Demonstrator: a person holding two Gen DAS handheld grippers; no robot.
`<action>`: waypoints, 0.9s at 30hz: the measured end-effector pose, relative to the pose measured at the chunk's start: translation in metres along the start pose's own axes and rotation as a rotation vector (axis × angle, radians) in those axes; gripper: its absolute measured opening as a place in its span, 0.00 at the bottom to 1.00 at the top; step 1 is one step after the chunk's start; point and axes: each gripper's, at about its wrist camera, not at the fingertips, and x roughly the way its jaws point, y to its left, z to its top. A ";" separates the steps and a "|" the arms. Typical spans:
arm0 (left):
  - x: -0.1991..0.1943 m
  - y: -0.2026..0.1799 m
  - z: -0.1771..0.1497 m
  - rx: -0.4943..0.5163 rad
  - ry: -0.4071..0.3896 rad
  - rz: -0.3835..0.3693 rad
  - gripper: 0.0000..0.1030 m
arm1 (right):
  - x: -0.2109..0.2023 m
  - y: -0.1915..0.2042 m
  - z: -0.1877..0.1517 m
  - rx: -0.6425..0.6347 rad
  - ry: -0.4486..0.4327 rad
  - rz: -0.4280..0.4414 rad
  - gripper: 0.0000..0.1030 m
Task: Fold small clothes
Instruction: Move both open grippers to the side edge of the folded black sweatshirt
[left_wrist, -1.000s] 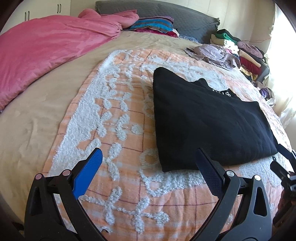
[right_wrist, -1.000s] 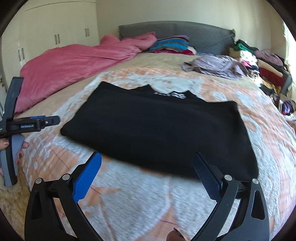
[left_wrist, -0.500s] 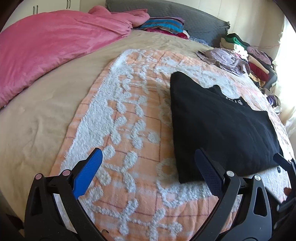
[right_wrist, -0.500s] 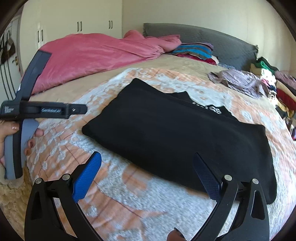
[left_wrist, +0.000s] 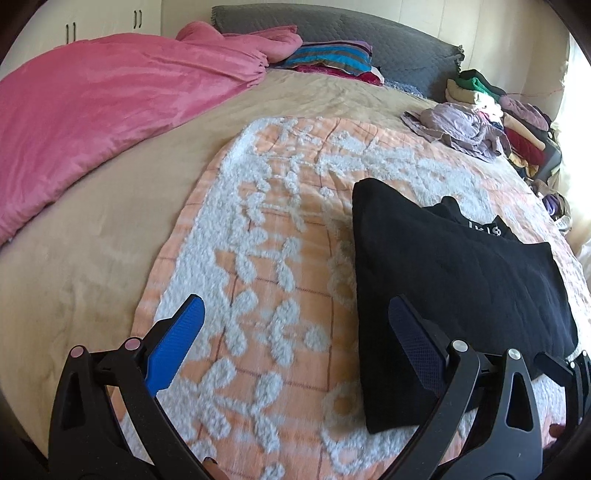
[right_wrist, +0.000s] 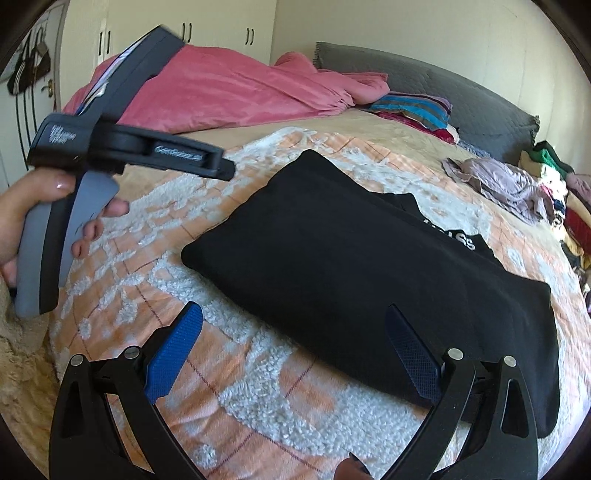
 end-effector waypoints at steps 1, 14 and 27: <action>0.001 -0.001 0.001 0.004 0.000 0.000 0.91 | 0.001 0.001 0.000 -0.007 0.001 -0.002 0.95; 0.034 -0.016 0.019 0.038 0.048 0.001 0.91 | 0.038 0.014 0.005 -0.131 0.051 -0.031 0.95; 0.071 -0.023 0.033 0.017 0.118 -0.016 0.91 | 0.081 0.021 0.025 -0.245 0.069 -0.142 0.95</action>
